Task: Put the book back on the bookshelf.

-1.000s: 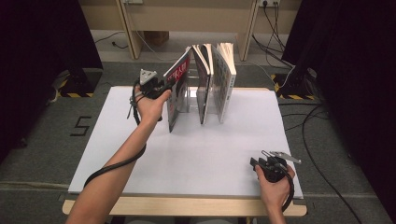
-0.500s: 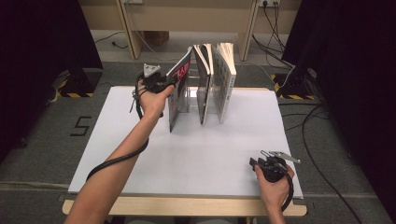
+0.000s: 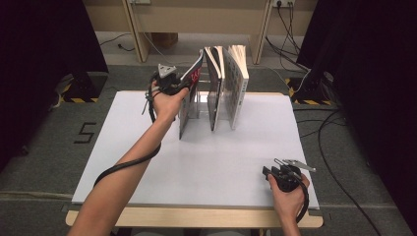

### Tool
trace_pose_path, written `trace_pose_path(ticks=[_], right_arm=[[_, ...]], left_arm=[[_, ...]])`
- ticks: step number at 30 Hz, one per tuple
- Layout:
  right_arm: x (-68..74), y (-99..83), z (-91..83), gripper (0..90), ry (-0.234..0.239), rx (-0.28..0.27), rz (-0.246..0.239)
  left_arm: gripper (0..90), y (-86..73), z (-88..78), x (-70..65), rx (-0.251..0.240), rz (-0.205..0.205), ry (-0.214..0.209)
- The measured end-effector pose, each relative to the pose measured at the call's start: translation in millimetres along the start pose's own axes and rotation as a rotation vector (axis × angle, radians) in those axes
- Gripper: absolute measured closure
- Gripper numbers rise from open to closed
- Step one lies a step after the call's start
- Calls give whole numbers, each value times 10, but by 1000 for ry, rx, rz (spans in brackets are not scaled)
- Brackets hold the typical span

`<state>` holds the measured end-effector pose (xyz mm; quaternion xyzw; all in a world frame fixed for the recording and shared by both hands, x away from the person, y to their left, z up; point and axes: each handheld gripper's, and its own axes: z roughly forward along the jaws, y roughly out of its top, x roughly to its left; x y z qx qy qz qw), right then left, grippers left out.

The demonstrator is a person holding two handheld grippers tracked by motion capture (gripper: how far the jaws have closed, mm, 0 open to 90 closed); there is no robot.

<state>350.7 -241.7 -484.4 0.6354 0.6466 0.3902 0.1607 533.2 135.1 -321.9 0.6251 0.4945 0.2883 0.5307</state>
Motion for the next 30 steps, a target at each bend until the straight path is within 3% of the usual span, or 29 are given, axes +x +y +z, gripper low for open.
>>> trace_pose_path(ticks=[7, 16, 24, 30], right_arm=[[-16, 0, 2, 593, -4, -3, -6], [-14, -2, 4, 593, -2, 4, -8], [-9, -7, 17, 593, 0, 8, 1], [-10, -5, 14, 593, 2, 6, -3]], left_arm=[[628, 75, 28, 19, 7, -30, 17], [801, 89, 2, 168, 63, -60, 77], [858, 60, -7, 239, 73, -73, 56], [861, 30, -24, 243, 41, -70, 35]])
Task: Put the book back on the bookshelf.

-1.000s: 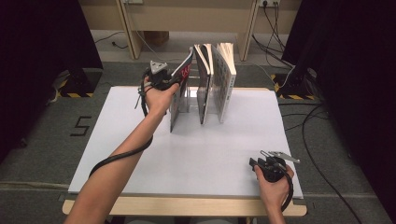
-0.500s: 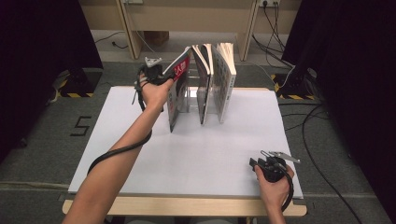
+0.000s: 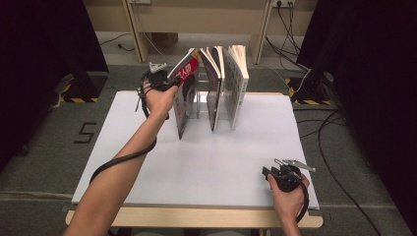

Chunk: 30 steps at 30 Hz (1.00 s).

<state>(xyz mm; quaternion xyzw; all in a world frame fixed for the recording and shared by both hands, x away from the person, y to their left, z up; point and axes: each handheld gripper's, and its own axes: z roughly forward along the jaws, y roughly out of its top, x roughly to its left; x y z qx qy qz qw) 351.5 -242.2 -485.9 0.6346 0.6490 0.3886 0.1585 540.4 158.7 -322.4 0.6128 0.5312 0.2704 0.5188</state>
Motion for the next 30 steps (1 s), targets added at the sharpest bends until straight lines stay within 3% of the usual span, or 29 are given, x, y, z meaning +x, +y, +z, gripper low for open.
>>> trace_pose_path(ticks=[9, 13, 20, 25, 30], right_arm=[[-7, 1, -2, 593, 0, 1, 4], [-9, 0, -2, 593, 0, 2, 5], [-12, 1, -4, 593, 0, -1, 2], [-23, 2, -6, 593, -3, -5, 3], [-28, 1, -6, 593, -3, -4, 8]], left_arm=[[864, -3, -23, 16, -74, 0, -19], [864, 13, -30, 25, -105, 18, -23], [864, 45, 1, 40, -135, 57, -4], [864, 62, 72, 64, -186, 94, 26], [864, 36, 138, 85, -223, 93, 36]])
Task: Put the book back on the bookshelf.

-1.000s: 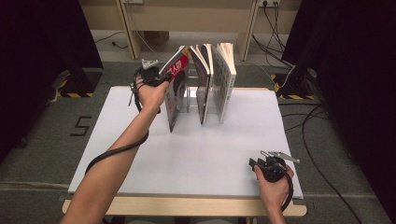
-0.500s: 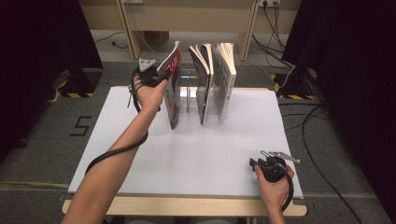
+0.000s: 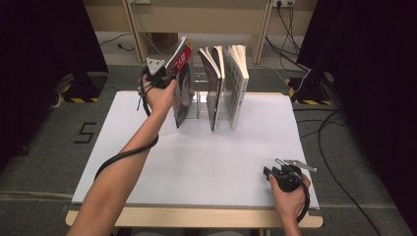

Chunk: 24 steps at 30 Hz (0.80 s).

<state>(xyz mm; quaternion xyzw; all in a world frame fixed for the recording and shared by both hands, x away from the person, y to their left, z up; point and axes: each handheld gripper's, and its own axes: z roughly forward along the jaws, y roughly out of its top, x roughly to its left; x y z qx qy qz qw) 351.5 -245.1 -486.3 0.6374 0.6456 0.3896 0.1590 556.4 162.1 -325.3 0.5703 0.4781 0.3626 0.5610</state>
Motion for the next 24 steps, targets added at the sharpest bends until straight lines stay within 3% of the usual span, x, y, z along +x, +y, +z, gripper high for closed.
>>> trace_pose_path(ticks=[5, 15, 20, 24], right_arm=[[-3, 1, -2, 594, 0, -2, -1], [5, 0, 0, 594, -1, 3, -3], [17, -2, 10, 593, 1, 9, 3], [18, -3, 9, 594, 1, 11, 3]], left_arm=[[863, -86, 17, 37, -24, -9, 17], [857, -139, -11, 129, -26, 18, 52], [839, -145, -16, 150, -24, 10, 30], [786, -133, 3, 134, -12, -30, 0]])
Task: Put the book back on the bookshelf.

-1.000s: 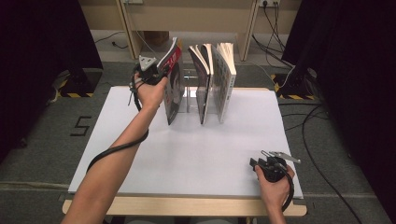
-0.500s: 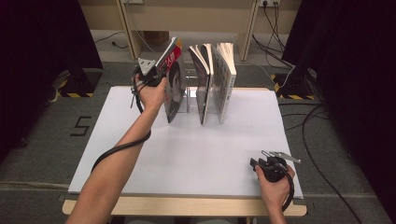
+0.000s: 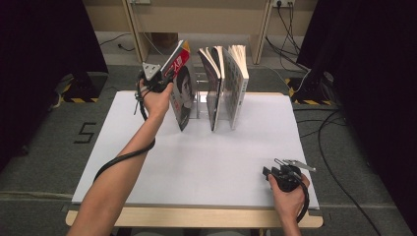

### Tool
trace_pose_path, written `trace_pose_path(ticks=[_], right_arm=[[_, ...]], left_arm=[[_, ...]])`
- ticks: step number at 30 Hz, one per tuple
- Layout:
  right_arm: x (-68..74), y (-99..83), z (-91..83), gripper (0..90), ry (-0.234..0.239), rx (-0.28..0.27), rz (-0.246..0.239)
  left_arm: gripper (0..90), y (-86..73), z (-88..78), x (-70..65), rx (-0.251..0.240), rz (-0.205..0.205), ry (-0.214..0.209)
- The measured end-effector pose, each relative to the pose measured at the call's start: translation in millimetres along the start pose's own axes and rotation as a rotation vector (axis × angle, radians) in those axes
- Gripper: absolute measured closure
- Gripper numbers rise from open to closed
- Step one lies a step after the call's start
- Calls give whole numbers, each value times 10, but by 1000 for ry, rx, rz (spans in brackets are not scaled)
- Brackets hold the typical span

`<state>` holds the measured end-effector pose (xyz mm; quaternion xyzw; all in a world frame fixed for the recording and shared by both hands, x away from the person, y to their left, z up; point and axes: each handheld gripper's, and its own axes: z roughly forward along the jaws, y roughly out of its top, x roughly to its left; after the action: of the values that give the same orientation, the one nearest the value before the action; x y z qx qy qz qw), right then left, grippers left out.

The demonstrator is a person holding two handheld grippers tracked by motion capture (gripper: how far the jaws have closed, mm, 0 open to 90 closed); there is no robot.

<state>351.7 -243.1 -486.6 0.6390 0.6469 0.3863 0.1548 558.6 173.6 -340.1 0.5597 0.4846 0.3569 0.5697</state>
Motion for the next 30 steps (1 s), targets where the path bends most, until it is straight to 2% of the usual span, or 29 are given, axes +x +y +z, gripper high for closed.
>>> trace_pose_path(ticks=[6, 9, 13, 17, 21, 24, 26, 29, 30], right_arm=[[-17, 2, 3, 593, -4, -1, -13], [-12, 0, 5, 592, 1, 6, 7], [-17, 0, 8, 591, 2, 4, -4], [-15, 1, 11, 591, 2, 4, -3], [-14, 1, 14, 590, 2, 4, -4], [-11, 2, 15, 589, 1, 4, -4], [-12, 1, 15, 588, 2, 4, -3], [-17, 0, 15, 588, 6, 3, -2], [-12, 0, 13, 589, 5, 5, 7]], left_arm=[[715, 46, 41, -21, 56, -99, -34], [688, 50, 68, -20, 85, -114, -35], [664, 24, 98, -2, 119, -132, -37], [717, -10, 118, 40, 155, -159, -46], [841, -15, 120, 41, 181, -135, -63], [856, -2, 123, 16, 183, -120, -59], [859, -4, 117, -5, 164, -104, -49], [861, -14, 95, -36, 124, -61, -28], [862, -17, 87, -35, 108, -59, -23]])
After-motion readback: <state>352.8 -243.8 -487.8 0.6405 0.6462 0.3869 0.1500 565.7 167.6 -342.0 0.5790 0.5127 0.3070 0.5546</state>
